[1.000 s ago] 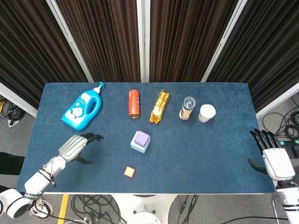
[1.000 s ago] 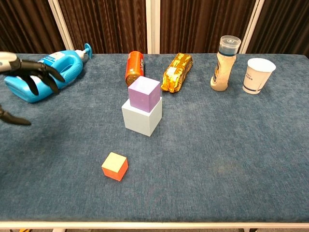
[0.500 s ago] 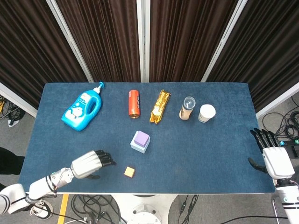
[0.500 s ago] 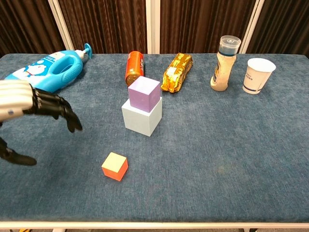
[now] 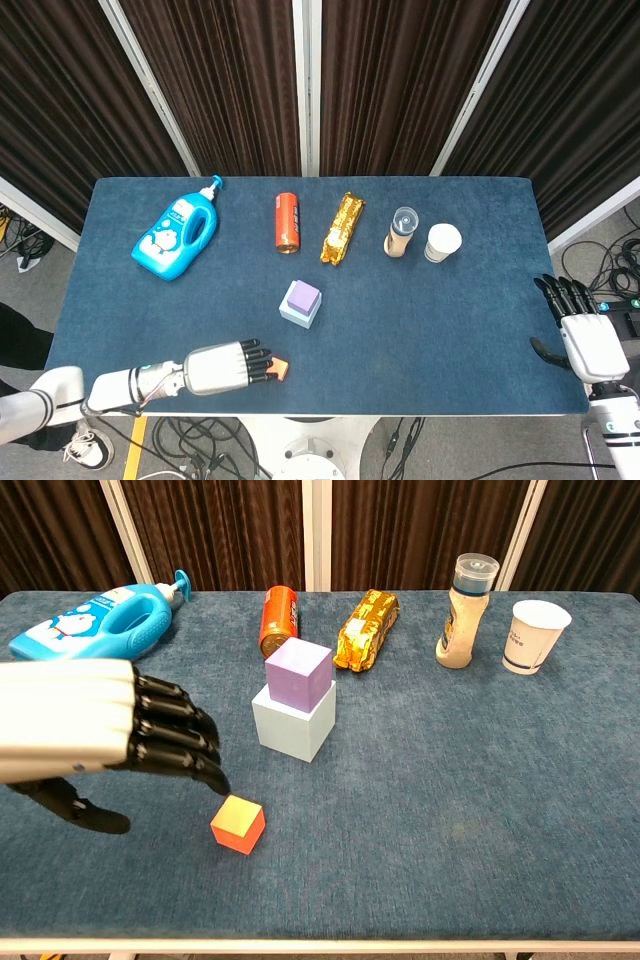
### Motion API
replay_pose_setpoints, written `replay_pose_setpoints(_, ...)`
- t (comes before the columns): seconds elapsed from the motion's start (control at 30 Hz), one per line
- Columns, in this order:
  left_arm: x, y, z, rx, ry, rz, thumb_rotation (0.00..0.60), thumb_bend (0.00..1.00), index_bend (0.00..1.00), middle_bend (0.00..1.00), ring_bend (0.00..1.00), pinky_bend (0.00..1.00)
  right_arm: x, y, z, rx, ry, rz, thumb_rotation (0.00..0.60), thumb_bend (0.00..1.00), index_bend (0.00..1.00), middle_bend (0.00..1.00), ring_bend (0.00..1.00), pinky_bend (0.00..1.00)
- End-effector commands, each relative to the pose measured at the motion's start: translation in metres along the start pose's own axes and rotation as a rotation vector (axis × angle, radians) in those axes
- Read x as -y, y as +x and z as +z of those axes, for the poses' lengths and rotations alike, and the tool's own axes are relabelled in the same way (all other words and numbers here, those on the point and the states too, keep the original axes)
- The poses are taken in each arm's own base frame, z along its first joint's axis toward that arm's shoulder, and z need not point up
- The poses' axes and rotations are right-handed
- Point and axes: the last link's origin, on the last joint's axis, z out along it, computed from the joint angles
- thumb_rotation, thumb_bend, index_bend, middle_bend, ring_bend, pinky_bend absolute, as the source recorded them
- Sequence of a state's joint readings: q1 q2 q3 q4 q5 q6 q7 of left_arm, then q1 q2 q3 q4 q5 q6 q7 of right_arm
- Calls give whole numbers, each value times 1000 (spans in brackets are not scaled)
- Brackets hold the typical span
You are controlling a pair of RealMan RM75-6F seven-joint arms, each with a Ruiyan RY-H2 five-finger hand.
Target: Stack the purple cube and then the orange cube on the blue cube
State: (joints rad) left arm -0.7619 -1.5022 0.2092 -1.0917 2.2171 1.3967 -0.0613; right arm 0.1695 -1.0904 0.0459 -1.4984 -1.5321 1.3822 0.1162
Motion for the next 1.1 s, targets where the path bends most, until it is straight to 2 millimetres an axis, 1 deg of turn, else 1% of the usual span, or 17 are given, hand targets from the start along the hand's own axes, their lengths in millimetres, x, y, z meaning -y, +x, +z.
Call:
replay_pose_setpoints(0.03,1,-6,7,33,-6,19,600,161,333,469,315,414,-1,1,0,-3,-1,2,600,194,17,54,0,0)
replay_pose_setpoints(0.2,-4,-13,17,90,110,-139,600,161,330,469,316,414,-1,0,0,3,1,2,600,193,17,54,0,0)
replay_pose_setpoints(0.27,-7,-13,21,107,134,-172,600,161,330,469,316,414,-1,0,0,4,2,2,600,193,17,54,0,0)
replay_pose_setpoints(0.5,-18,-6,34,132,199,-295,600,128,331,471,330,418,-1,0,1,5,0,6,600,193,17,53,0,0)
replay_pose_setpoints(0.6,-18,-3,41,121,206,-292,600,126,330,477,335,421,-1,1,1,4,-1,7,600,194,17,54,0,0)
replay_pose_setpoints(0.77,-19,-5,49,112,213,-279,600,128,330,482,339,423,-2,1,1,5,-2,8,600,194,17,54,0,0)
replay_pose_setpoints(1.1,-21,-17,57,126,276,-325,600,137,330,494,354,437,-3,1,2,8,-8,9,600,193,17,54,0,0)
